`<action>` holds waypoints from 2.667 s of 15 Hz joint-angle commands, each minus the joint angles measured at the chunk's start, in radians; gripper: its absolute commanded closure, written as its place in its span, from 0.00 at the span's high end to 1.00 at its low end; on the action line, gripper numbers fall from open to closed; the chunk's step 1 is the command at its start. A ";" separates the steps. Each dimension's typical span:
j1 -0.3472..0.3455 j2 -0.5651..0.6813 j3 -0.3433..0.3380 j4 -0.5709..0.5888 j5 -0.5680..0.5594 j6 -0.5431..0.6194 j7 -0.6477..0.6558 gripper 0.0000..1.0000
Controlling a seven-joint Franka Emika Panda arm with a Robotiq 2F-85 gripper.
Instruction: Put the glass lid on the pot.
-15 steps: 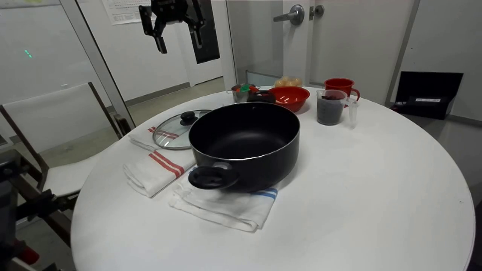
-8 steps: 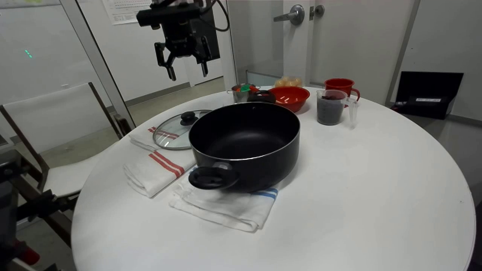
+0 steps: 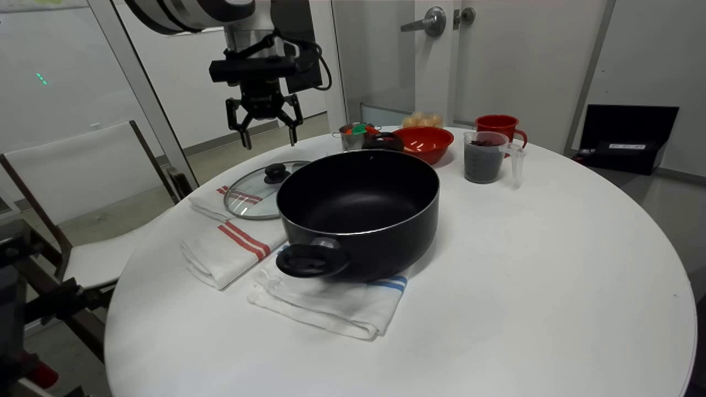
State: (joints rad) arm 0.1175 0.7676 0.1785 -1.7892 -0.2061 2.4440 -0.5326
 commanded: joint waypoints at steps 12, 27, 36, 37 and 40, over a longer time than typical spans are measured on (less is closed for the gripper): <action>-0.016 0.083 0.024 0.020 -0.018 0.021 -0.045 1.00; -0.023 0.111 0.021 0.031 -0.022 0.067 -0.087 0.60; -0.031 0.088 0.023 0.034 -0.015 0.058 -0.091 0.25; -0.031 0.076 0.027 0.029 -0.013 0.054 -0.091 0.25; -0.030 0.033 0.034 0.018 -0.013 0.040 -0.090 0.25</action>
State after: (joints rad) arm 0.0968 0.8551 0.1951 -1.7637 -0.2062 2.4990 -0.6135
